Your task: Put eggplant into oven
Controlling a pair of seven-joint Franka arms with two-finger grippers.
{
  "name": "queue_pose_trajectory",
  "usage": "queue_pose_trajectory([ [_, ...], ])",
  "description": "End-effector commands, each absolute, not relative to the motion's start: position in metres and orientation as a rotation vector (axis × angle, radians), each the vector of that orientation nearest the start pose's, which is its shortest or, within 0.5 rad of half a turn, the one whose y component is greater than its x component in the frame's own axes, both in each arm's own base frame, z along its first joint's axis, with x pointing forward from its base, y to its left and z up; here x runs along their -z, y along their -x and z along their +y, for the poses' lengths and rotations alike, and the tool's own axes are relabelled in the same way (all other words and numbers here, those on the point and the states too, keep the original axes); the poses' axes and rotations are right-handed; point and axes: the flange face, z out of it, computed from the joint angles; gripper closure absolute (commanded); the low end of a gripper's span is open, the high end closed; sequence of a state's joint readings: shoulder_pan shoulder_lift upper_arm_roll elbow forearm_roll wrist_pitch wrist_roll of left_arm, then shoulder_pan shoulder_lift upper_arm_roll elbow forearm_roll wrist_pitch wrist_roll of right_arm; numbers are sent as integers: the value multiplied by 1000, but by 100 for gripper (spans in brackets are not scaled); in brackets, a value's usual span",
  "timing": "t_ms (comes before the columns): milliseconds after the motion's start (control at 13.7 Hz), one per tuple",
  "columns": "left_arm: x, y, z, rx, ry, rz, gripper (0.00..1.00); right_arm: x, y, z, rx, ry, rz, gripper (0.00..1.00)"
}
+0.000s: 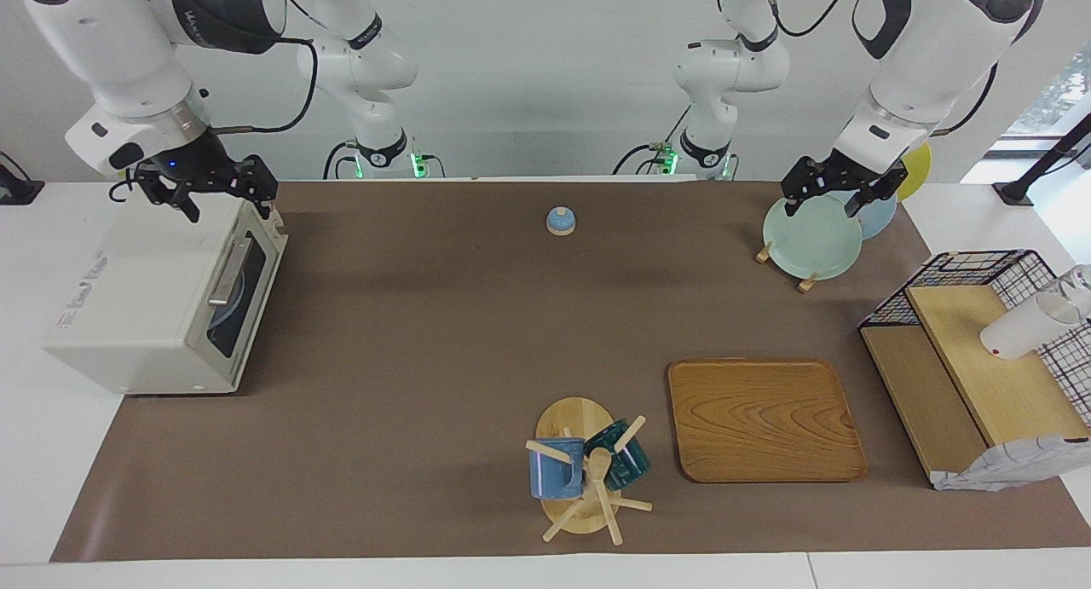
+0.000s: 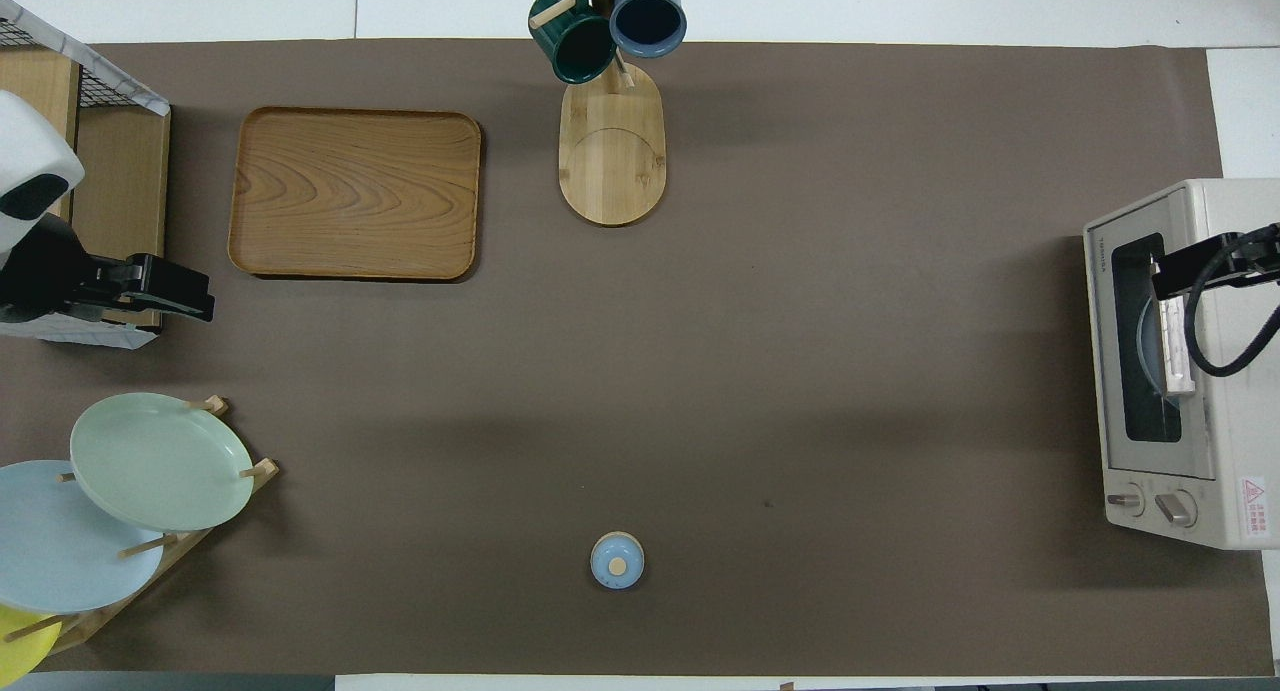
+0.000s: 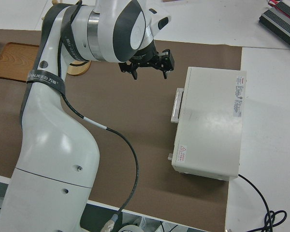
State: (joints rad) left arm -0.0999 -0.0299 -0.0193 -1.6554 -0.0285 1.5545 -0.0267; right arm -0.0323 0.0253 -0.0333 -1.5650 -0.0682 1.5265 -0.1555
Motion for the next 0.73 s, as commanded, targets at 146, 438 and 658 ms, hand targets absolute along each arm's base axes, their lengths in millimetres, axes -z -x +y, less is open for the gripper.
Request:
queue_pose_trajectory([
  [146, -604, -537, -66, -98, 3146, 147, 0, -614, -554, -46, -123, 3181, -102, 0],
  [438, -603, -538, -66, -100, 3145, 147, 0, -614, -553, -49, -121, 3181, -98, 0],
  [658, -603, -537, -66, -100, 3145, 147, 0, -616, -553, -41, -126, 3176, -117, 0],
])
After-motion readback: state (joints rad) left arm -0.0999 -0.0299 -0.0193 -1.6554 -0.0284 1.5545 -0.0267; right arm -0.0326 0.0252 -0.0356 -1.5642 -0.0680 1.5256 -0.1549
